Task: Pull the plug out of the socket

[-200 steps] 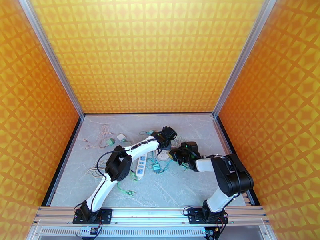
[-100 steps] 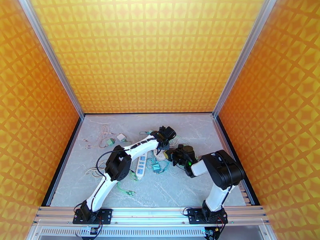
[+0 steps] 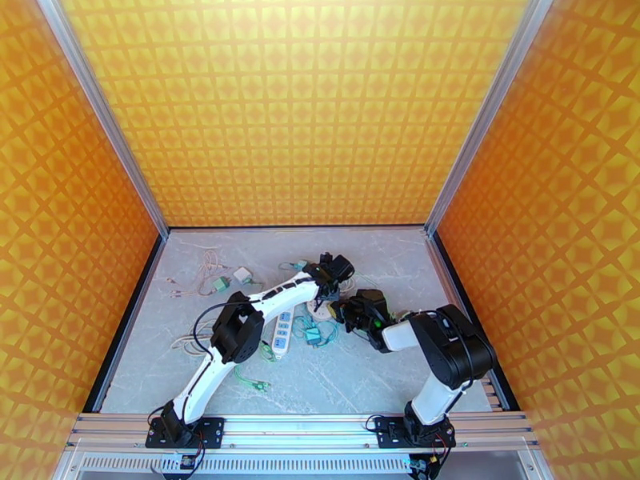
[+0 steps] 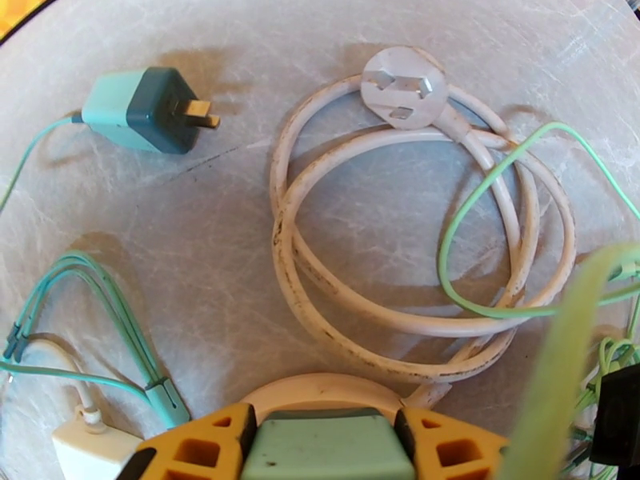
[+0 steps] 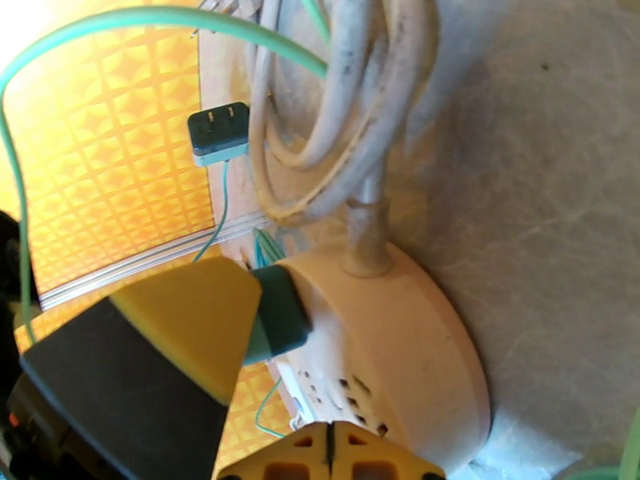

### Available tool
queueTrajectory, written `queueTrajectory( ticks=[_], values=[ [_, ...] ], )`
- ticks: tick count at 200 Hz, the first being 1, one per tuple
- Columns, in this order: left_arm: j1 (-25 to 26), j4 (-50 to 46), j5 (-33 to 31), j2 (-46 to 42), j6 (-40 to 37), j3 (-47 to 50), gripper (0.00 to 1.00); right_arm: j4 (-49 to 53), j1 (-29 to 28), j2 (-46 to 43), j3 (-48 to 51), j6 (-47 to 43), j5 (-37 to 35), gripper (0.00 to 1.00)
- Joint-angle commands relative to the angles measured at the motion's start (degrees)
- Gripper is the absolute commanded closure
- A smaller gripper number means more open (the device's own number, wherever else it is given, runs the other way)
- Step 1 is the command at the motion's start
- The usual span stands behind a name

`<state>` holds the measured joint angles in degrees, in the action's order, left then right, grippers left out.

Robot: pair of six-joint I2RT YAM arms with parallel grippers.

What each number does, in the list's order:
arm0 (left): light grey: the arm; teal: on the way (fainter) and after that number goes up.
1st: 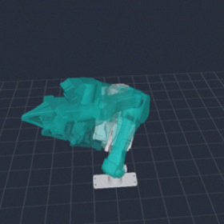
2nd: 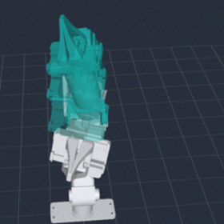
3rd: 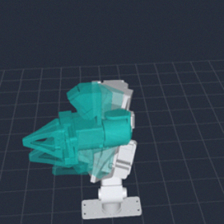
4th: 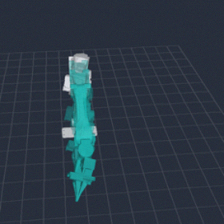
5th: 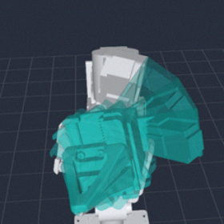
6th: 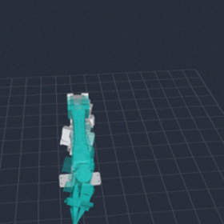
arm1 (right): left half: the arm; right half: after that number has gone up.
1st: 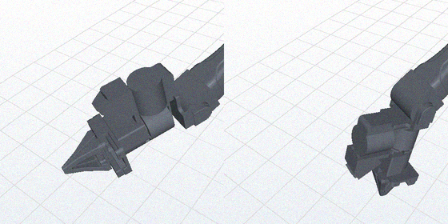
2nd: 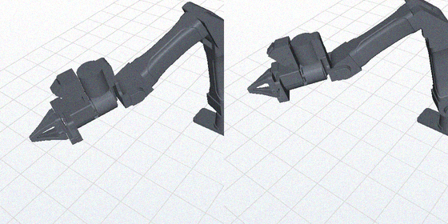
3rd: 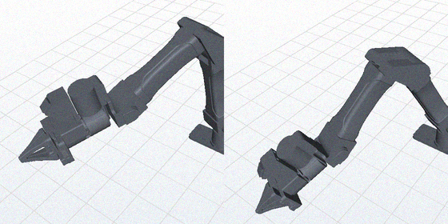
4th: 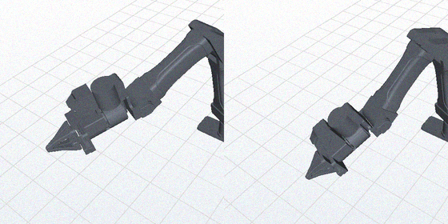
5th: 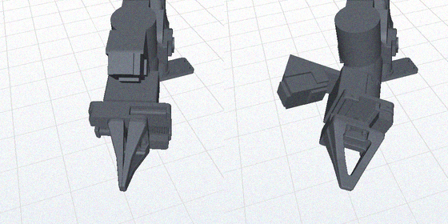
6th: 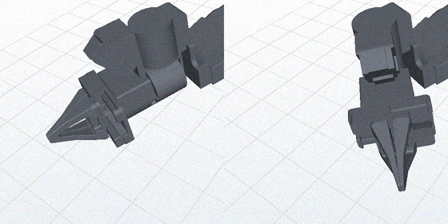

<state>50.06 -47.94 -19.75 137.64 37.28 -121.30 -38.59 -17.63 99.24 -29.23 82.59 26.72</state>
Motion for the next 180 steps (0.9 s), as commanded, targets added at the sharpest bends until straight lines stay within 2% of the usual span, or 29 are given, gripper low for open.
queueTrajectory(
  ticks=[1, 39, 64, 114, 138, 180],
  values=[
    [1.94, -1.51, 0.59, 0.31, -1.23, -0.15, 0.82, 18.46, -0.25, 3.29, 1.83, -1.08, -3.97, 1.00],
    [1.80, 0.07, 1.05, -1.65, 0.14, 2.47, 0.89, 22.81, -0.28, 3.20, 1.50, -1.22, -5.55, 1.00],
    [0.01, 0.03, 4.25, -3.47, 2.92, 3.15, 0.94, 25.45, -0.22, 2.66, 1.08, -1.90, -6.33, 1.00],
    [-3.70, 9.89, 13.16, -9.03, 7.27, 12.79, 0.95, 27.06, -0.28, 2.73, 0.45, -2.24, -6.68, 1.00],
    [-3.23, 8.75, 12.54, -8.56, 5.92, 12.29, 0.96, 28.97, -0.27, 2.97, -0.37, -3.13, -6.75, 1.00],
    [-0.14, -3.92, 5.15, -1.15, 1.75, -1.08, 0.99, 29.96, -0.29, 3.39, -0.91, -3.52, -6.51, 1.00]
  ],
)
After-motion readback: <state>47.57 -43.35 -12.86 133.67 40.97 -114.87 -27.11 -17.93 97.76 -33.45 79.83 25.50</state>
